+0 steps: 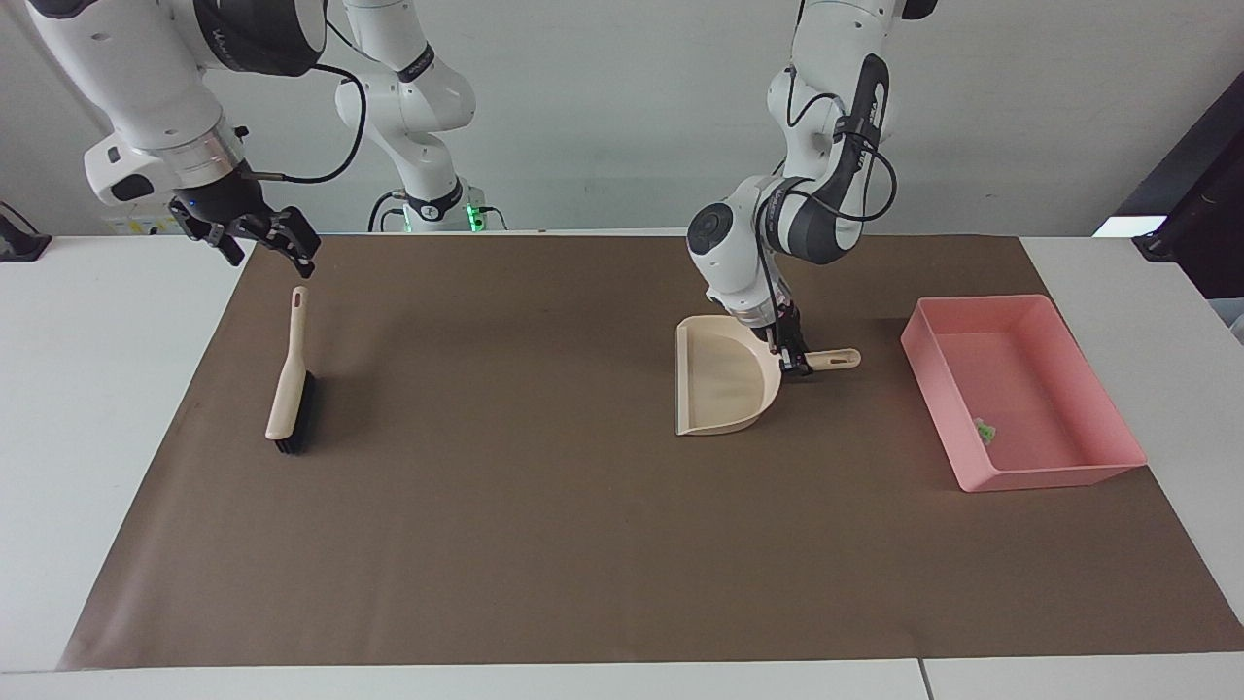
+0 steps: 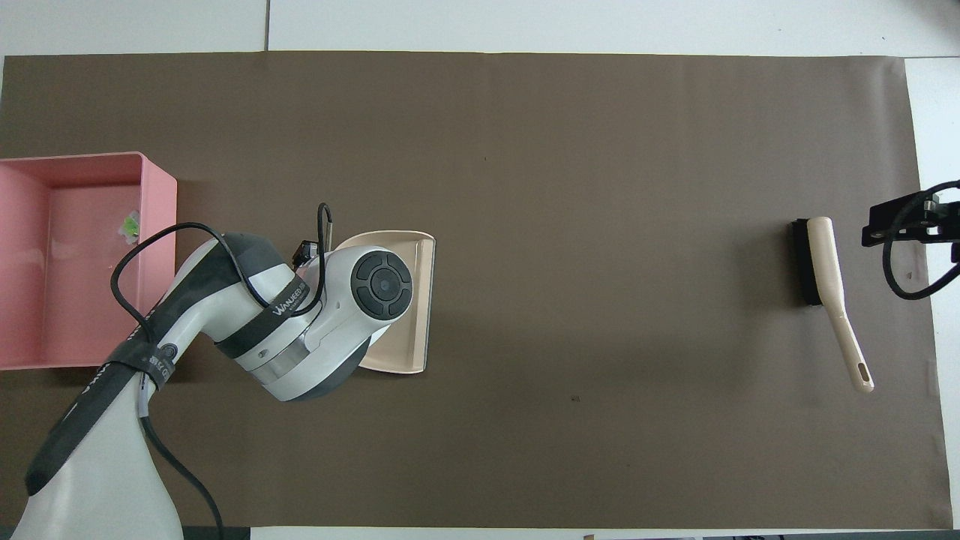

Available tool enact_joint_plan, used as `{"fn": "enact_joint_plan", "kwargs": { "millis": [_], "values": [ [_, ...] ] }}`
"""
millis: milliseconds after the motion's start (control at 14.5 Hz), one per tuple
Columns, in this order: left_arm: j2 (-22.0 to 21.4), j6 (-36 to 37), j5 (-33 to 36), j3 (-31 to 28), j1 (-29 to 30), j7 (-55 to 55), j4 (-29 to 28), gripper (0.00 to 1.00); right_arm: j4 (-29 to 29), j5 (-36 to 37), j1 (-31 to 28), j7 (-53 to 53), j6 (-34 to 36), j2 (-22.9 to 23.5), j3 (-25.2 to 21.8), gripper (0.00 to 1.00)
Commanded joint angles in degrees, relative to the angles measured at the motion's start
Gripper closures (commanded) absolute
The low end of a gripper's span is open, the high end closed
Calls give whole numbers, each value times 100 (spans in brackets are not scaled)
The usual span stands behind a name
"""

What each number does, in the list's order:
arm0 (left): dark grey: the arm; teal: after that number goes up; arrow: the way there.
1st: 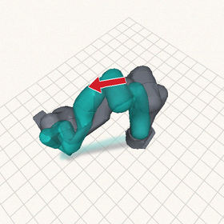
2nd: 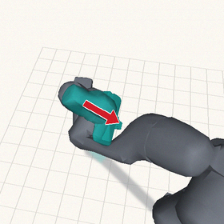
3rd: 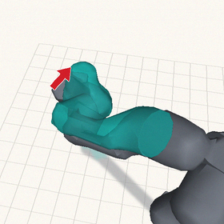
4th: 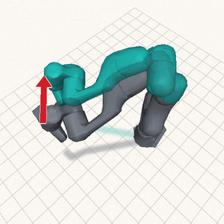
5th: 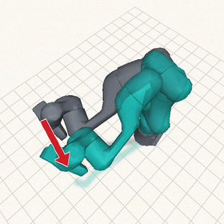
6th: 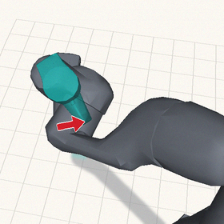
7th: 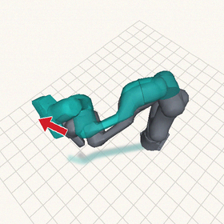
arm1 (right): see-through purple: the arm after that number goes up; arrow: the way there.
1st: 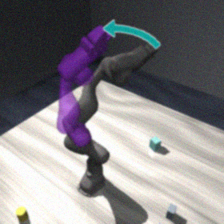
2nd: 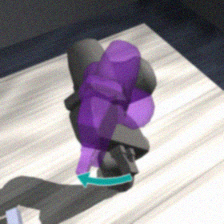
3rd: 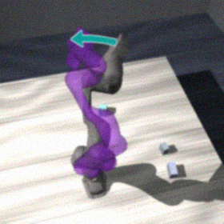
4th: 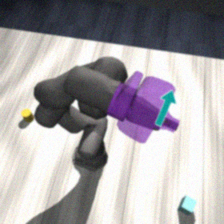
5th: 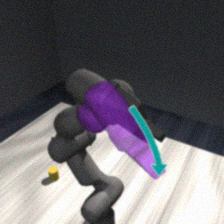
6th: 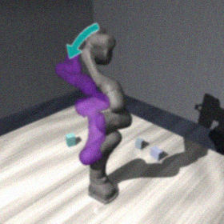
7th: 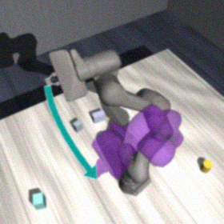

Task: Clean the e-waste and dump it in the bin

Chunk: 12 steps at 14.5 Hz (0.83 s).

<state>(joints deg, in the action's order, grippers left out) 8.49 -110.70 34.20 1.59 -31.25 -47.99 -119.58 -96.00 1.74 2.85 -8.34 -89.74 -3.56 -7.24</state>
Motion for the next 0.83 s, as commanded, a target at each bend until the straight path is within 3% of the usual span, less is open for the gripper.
{"fn": "enact_joint_plan", "kwargs": {
  "millis": [0, 276, 552, 759],
  "values": [
    [-496, 267, -211, -80, 170, 44, -30, 3, -24, -15, 5, 17, 61, -75, 21, 0],
    [-796, 820, -790, -80, 839, 1533, -12, 2, -15, -15, -373, 34, 70, -84, 371, 0],
    [-867, 857, -1826, -115, 1743, 3521, 224, 2, -7, -7, -619, 25, 88, -84, 627, 0],
    [-1033, 892, -2249, -124, 2261, 4341, 435, 2, 55, 2, -584, 51, 131, -84, 645, 0]
  ]
}}
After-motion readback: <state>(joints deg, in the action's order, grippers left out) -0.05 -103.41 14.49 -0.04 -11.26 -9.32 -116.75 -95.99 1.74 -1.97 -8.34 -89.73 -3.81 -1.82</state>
